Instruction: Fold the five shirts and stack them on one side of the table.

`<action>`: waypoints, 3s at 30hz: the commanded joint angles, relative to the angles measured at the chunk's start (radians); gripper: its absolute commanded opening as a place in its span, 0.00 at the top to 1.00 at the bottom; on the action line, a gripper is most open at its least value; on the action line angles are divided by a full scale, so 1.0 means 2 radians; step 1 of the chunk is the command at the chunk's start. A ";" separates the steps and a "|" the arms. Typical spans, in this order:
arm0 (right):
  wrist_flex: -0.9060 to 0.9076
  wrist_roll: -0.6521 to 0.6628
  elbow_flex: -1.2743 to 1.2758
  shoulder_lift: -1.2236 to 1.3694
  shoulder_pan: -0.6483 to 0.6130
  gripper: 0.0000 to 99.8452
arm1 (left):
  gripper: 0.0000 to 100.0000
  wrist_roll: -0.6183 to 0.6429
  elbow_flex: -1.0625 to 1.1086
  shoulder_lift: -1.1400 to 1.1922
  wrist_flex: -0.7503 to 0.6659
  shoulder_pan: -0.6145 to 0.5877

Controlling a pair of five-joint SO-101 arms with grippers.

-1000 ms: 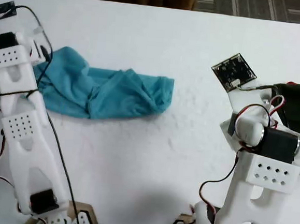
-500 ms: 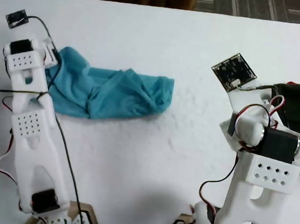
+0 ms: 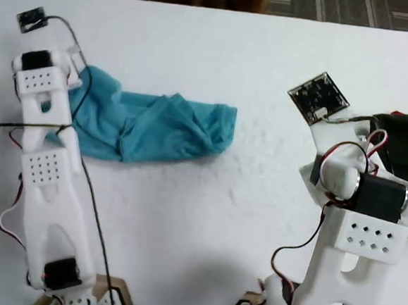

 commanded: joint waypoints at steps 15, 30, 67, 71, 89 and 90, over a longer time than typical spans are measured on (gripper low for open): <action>0.002 0.002 -0.005 -0.012 -0.003 0.98 | 0.97 -0.001 -0.113 -0.031 0.077 0.023; 0.002 0.002 -0.004 -0.012 -0.003 0.98 | 0.95 -0.031 -0.109 -0.030 0.059 0.035; -0.001 0.002 -0.002 -0.008 -0.003 0.98 | 0.97 -0.283 0.178 -0.153 0.183 -0.138; -0.001 0.002 0.000 -0.008 -0.003 0.98 | 0.97 -0.302 0.202 -0.153 0.183 -0.140; -0.085 0.002 0.091 -0.007 -0.114 0.98 | 0.77 -0.374 0.132 -0.196 0.183 -0.189; -0.093 0.002 0.097 -0.007 -0.114 0.98 | 0.77 -0.382 0.141 -0.202 0.182 -0.189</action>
